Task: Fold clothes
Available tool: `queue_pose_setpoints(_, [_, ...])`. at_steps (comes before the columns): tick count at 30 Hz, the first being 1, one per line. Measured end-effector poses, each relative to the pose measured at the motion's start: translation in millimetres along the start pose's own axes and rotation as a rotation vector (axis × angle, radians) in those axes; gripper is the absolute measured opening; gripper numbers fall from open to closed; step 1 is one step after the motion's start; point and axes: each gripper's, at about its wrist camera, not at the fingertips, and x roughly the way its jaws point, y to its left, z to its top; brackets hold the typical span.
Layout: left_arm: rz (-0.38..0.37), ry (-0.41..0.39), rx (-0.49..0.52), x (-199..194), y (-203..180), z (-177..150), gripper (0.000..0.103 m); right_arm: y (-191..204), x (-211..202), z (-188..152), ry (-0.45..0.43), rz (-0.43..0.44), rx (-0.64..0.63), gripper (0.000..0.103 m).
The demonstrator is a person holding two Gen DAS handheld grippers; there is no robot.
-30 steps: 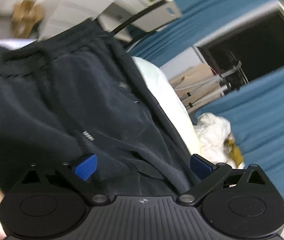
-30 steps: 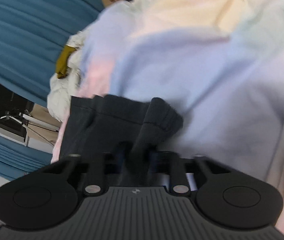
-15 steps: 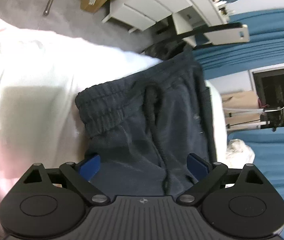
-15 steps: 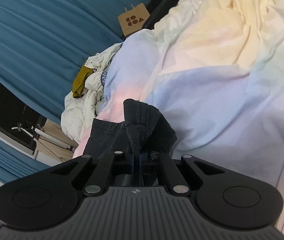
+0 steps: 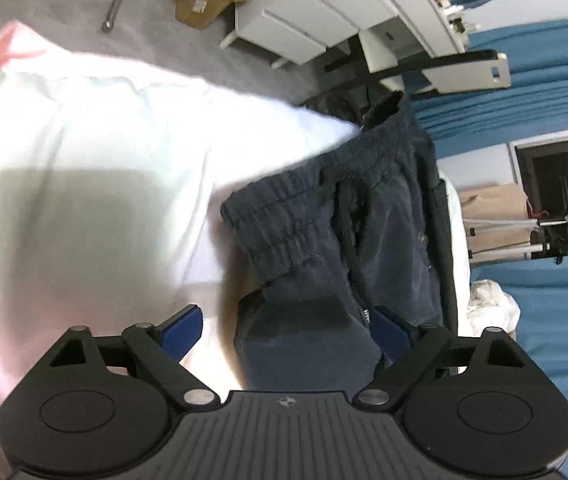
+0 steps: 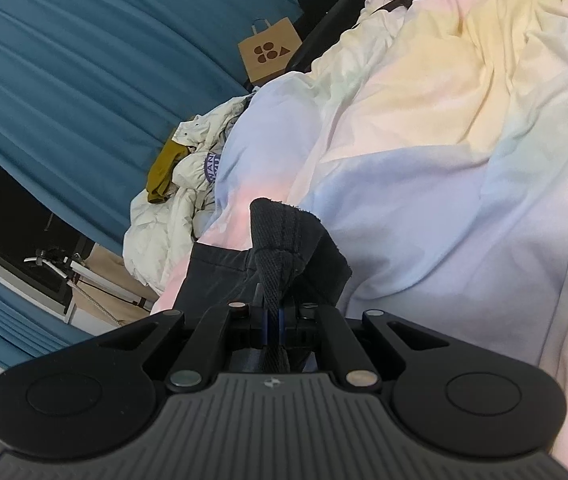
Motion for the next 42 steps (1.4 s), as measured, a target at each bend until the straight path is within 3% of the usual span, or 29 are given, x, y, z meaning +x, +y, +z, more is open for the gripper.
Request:
queue_pose_setpoints(2, [-0.022,0.033,-0.031,12.6,5.4,4.2,0.074,-1.7,-0.7,-0.9,0.004,-0.009,-0.003,0.005])
queue_pose_setpoints(5, [-0.064,0.053,-0.008,31.4,-2.5,8.7,0.048,-3.0,-3.7,-2.8,-0.007,0.008,0.012,0.005])
queue_pose_setpoints(6, [-0.048,0.032,0.023,32.2,-7.3,8.2,0.026,-2.2,-4.3,-2.7,-0.017,0.022,0.009,0.005])
queue_pose_setpoints(7, [-0.031,0.015,0.056,32.6,-12.8,6.4,0.012,0.4,-5.8,-3.1,-0.033,0.033,-0.001,0.005])
queue_pose_setpoints(9, [-0.046,-0.025,0.073,28.1,-17.6,2.5,0.008,6.5,-8.3,-3.6,-0.062,0.046,-0.021,0.005])
queue_pose_setpoints(12, [-0.105,-0.16,0.155,-5.7,-28.0,-6.2,0.007,11.4,-16.1,-3.2,-0.094,0.055,-0.022,0.005])
queue_pose_setpoints(16, [-0.216,-0.186,0.186,-45.6,-37.4,-17.8,0.006,14.4,-36.3,5.8,-0.123,0.076,0.007,0.004])
queue_pose_setpoints(19, [-0.243,-0.203,0.168,-62.0,-36.0,-14.9,0.006,21.8,-50.1,17.3,-0.144,0.074,-0.006,0.004])
queue_pose_setpoints(25, [-0.213,-0.162,0.179,-51.6,-58.2,16.2,0.006,63.7,-27.8,41.1,-0.141,0.055,-0.06,0.004])
queue_pose_setpoints(29, [-0.201,-0.149,0.178,-8.1,-104.6,44.8,0.006,114.5,21.6,58.7,-0.121,-0.002,-0.096,0.004])
queue_pose_setpoints(34, [-0.142,-0.132,0.192,79.6,-169.5,75.8,0.007,179.0,118.8,62.8,-0.1,-0.118,-0.23,0.004])
queue_pose_setpoints(42, [0.002,-0.107,0.205,219.3,-214.6,107.1,0.008,200.6,276.7,29.0,-0.024,-0.258,-0.389,0.004])
